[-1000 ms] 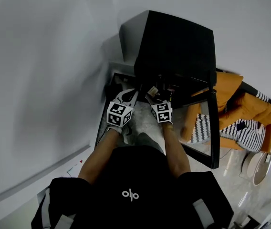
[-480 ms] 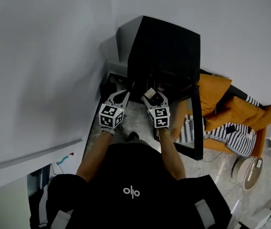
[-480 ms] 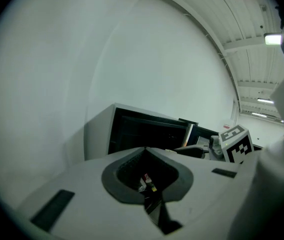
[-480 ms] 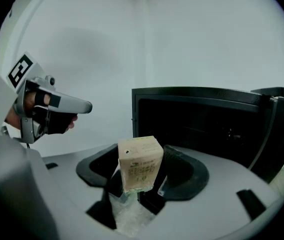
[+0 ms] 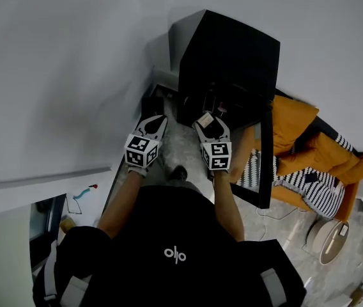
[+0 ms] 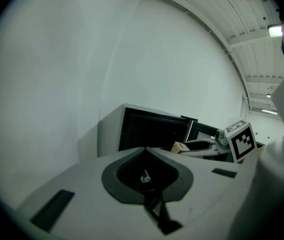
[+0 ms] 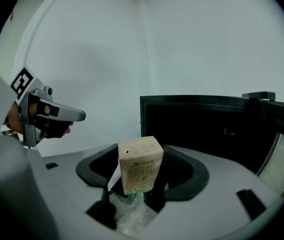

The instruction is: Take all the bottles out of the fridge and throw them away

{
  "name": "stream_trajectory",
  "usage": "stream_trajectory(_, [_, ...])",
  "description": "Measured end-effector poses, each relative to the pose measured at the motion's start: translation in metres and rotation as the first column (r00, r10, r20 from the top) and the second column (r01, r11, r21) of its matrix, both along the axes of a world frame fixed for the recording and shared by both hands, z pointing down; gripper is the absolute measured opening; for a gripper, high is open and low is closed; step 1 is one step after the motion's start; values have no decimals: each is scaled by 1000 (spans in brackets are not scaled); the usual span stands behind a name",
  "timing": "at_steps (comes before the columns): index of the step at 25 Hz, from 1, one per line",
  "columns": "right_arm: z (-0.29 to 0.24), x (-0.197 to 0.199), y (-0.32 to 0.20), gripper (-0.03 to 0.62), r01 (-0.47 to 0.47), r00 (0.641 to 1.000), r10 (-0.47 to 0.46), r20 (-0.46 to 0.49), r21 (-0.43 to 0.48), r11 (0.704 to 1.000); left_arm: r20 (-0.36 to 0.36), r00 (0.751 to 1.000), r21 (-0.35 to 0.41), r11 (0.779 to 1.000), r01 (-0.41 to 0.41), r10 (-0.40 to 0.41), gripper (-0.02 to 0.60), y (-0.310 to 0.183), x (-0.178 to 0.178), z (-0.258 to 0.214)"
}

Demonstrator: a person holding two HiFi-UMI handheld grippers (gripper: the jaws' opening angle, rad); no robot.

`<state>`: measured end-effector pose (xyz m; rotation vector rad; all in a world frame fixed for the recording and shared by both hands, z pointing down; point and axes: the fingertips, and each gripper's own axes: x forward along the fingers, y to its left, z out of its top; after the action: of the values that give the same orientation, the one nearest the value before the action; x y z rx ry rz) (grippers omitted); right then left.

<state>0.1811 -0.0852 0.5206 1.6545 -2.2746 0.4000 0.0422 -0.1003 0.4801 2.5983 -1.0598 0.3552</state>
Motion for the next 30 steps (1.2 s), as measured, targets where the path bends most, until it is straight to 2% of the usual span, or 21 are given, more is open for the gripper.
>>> stream_trajectory(4, [2,-2,6,291,-5,1000,5,12,-6,1000,21,1000,-5,1000,-7,7,0,1,-3,2])
stream_trajectory(11, [3,1,9,291,-37,999,37,7,-18,999,31,997,2,998,-65,65,0,-7,6,2])
stream_trajectory(16, [1,-10,3,291,-67,998,67,-1,-27,997,21,997,10,997,-76,76,0,-21,-14,-1])
stream_trajectory(21, [-2,-56,-7,291,-36,999,36,-17,-34,999,13,999,23,998,-53,52,0,-34,-59,-6])
stream_trajectory(30, [-7,-154,-26,291,64,997,-65,-30,-50,997,-15,1000,-11,1000,16,-16,0,-49,-144,1])
